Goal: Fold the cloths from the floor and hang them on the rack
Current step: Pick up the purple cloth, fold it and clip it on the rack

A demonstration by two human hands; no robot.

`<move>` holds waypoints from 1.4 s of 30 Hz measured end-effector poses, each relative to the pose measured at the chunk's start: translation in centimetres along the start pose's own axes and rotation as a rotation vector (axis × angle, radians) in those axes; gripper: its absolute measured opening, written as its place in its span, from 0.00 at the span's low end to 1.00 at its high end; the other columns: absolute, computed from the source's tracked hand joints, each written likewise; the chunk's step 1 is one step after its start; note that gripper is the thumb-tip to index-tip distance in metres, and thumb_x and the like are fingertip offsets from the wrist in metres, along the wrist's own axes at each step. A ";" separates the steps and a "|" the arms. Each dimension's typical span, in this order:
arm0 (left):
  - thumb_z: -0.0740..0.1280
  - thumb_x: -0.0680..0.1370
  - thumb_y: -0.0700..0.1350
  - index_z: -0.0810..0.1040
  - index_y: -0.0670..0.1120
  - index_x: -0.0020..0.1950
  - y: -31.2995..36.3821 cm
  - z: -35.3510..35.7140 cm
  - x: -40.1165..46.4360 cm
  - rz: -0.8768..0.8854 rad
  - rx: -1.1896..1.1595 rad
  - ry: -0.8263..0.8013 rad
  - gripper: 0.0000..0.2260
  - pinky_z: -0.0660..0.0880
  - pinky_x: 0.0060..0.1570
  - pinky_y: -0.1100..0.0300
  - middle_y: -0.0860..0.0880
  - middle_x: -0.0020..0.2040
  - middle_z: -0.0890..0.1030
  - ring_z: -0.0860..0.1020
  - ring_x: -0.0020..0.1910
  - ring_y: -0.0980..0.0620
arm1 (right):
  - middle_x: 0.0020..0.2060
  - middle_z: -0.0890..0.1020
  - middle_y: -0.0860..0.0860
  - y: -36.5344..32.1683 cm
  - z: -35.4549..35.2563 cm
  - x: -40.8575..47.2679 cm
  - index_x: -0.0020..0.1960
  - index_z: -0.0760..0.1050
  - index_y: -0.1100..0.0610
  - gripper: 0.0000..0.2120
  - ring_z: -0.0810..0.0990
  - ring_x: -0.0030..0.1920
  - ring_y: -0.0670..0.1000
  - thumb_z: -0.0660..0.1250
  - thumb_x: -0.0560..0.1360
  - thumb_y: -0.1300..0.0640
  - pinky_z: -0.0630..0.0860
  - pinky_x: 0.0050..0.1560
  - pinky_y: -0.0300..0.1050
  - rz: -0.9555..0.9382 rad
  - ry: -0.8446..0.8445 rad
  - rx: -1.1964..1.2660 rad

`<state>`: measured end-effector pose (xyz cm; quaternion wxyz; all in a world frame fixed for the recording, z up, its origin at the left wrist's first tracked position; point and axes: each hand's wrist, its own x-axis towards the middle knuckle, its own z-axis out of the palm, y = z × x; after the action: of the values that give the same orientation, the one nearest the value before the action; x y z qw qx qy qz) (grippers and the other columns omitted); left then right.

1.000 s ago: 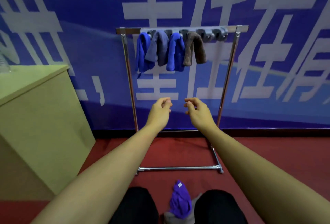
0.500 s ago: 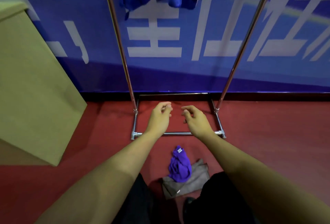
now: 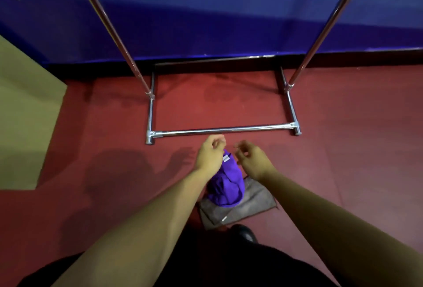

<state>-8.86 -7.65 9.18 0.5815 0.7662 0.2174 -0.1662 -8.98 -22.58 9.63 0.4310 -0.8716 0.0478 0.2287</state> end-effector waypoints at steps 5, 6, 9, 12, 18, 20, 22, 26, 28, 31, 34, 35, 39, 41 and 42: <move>0.64 0.75 0.50 0.78 0.57 0.44 -9.7 3.1 4.7 -0.185 0.053 0.022 0.04 0.80 0.53 0.41 0.44 0.51 0.85 0.84 0.51 0.41 | 0.52 0.85 0.52 6.0 4.2 2.6 0.60 0.78 0.55 0.12 0.83 0.52 0.57 0.68 0.77 0.55 0.77 0.57 0.50 0.142 -0.037 -0.037; 0.66 0.77 0.47 0.78 0.55 0.45 -10.9 3.4 5.2 -0.216 0.066 0.042 0.04 0.80 0.52 0.41 0.43 0.50 0.85 0.84 0.50 0.40 | 0.53 0.85 0.52 6.9 4.9 3.2 0.60 0.78 0.55 0.13 0.83 0.53 0.56 0.68 0.77 0.55 0.76 0.57 0.47 0.173 -0.038 -0.048; 0.68 0.80 0.42 0.81 0.47 0.55 -12.3 4.1 6.1 -0.306 0.078 0.082 0.06 0.79 0.53 0.51 0.41 0.52 0.85 0.83 0.53 0.41 | 0.54 0.85 0.54 9.5 7.1 5.2 0.60 0.77 0.57 0.14 0.83 0.55 0.57 0.70 0.76 0.56 0.74 0.55 0.46 0.247 -0.019 -0.035; 0.68 0.80 0.40 0.79 0.39 0.64 -14.5 4.9 7.1 -0.405 0.114 0.076 0.13 0.73 0.55 0.59 0.41 0.58 0.83 0.81 0.58 0.44 | 0.58 0.82 0.56 11.9 9.1 6.3 0.64 0.74 0.55 0.22 0.80 0.59 0.58 0.73 0.72 0.51 0.74 0.58 0.48 0.344 -0.025 -0.052; 0.71 0.78 0.44 0.77 0.44 0.64 -17.4 7.0 7.2 -0.518 0.024 0.054 0.15 0.72 0.55 0.59 0.49 0.55 0.81 0.80 0.55 0.49 | 0.60 0.79 0.58 14.2 11.3 6.0 0.67 0.70 0.55 0.32 0.78 0.62 0.60 0.77 0.67 0.49 0.75 0.60 0.51 0.407 -0.070 -0.117; 0.72 0.77 0.47 0.80 0.45 0.62 -17.5 7.4 7.1 -0.527 -0.032 0.046 0.14 0.76 0.53 0.58 0.50 0.55 0.84 0.82 0.53 0.49 | 0.57 0.82 0.59 14.2 11.4 5.9 0.66 0.72 0.56 0.27 0.80 0.60 0.59 0.75 0.69 0.53 0.75 0.58 0.50 0.388 -0.052 -0.069; 0.73 0.75 0.50 0.83 0.48 0.56 -17.4 7.4 7.1 -0.544 -0.093 0.042 0.12 0.79 0.54 0.54 0.47 0.53 0.86 0.84 0.51 0.47 | 0.55 0.84 0.57 14.0 11.0 5.8 0.64 0.75 0.57 0.22 0.81 0.58 0.57 0.74 0.72 0.56 0.75 0.57 0.47 0.356 -0.027 -0.017; 0.74 0.70 0.58 0.85 0.49 0.45 -15.8 6.5 6.7 -0.590 -0.263 -0.029 0.13 0.80 0.59 0.45 0.48 0.44 0.88 0.86 0.49 0.44 | 0.45 0.85 0.52 12.7 9.0 4.9 0.55 0.80 0.58 0.10 0.81 0.46 0.49 0.71 0.75 0.61 0.74 0.50 0.41 0.274 -0.007 0.111; 0.73 0.75 0.54 0.84 0.48 0.44 -14.5 6.0 6.1 -0.562 -0.315 -0.020 0.10 0.80 0.59 0.45 0.48 0.44 0.88 0.86 0.50 0.44 | 0.42 0.84 0.51 11.5 7.7 4.3 0.51 0.81 0.57 0.06 0.79 0.42 0.49 0.69 0.75 0.64 0.74 0.47 0.39 0.233 0.003 0.155; 0.73 0.76 0.52 0.85 0.50 0.45 -11.7 4.7 4.7 -0.483 -0.363 0.005 0.07 0.80 0.60 0.44 0.50 0.45 0.88 0.85 0.52 0.45 | 0.44 0.85 0.54 9.2 5.8 3.4 0.53 0.81 0.61 0.11 0.80 0.42 0.49 0.66 0.73 0.70 0.76 0.48 0.40 0.194 0.007 0.199; 0.72 0.77 0.52 0.85 0.49 0.46 -8.0 3.2 2.9 -0.392 -0.383 0.022 0.07 0.79 0.60 0.41 0.48 0.47 0.88 0.85 0.53 0.43 | 0.44 0.85 0.54 5.6 3.7 2.1 0.54 0.80 0.62 0.17 0.80 0.40 0.46 0.64 0.69 0.74 0.77 0.49 0.41 0.131 -0.026 0.254; 0.71 0.77 0.52 0.85 0.49 0.45 -6.7 2.7 2.2 -0.358 -0.395 0.031 0.07 0.79 0.59 0.40 0.47 0.47 0.88 0.85 0.53 0.42 | 0.43 0.84 0.53 4.3 3.0 1.7 0.54 0.80 0.63 0.18 0.80 0.38 0.42 0.63 0.69 0.76 0.77 0.46 0.38 0.104 -0.026 0.279; 0.71 0.73 0.56 0.84 0.53 0.45 -0.5 0.4 -0.8 -0.193 -0.396 0.054 0.09 0.78 0.56 0.36 0.44 0.48 0.87 0.83 0.46 0.44 | 0.43 0.85 0.56 -1.0 -0.5 -0.2 0.52 0.79 0.64 0.12 0.81 0.37 0.41 0.67 0.72 0.75 0.80 0.47 0.38 0.002 0.024 0.320; 0.71 0.69 0.59 0.84 0.54 0.47 2.0 -1.0 -2.6 -0.086 -0.392 0.048 0.12 0.78 0.56 0.35 0.42 0.50 0.86 0.84 0.47 0.43 | 0.44 0.86 0.61 -3.4 -2.5 -1.5 0.51 0.80 0.65 0.05 0.81 0.39 0.48 0.69 0.75 0.68 0.80 0.48 0.48 -0.025 0.076 0.342; 0.71 0.69 0.60 0.84 0.54 0.48 3.6 -2.0 -3.9 -0.026 -0.390 0.049 0.14 0.78 0.56 0.35 0.41 0.51 0.86 0.84 0.49 0.40 | 0.43 0.86 0.61 -5.0 -3.8 -2.7 0.50 0.80 0.64 0.04 0.80 0.39 0.49 0.69 0.76 0.65 0.79 0.47 0.49 -0.053 0.120 0.329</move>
<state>-10.29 -7.10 14.66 0.7113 0.6398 0.2696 -0.1097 -8.64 -22.69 16.49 0.5702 -0.8022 0.0873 0.1537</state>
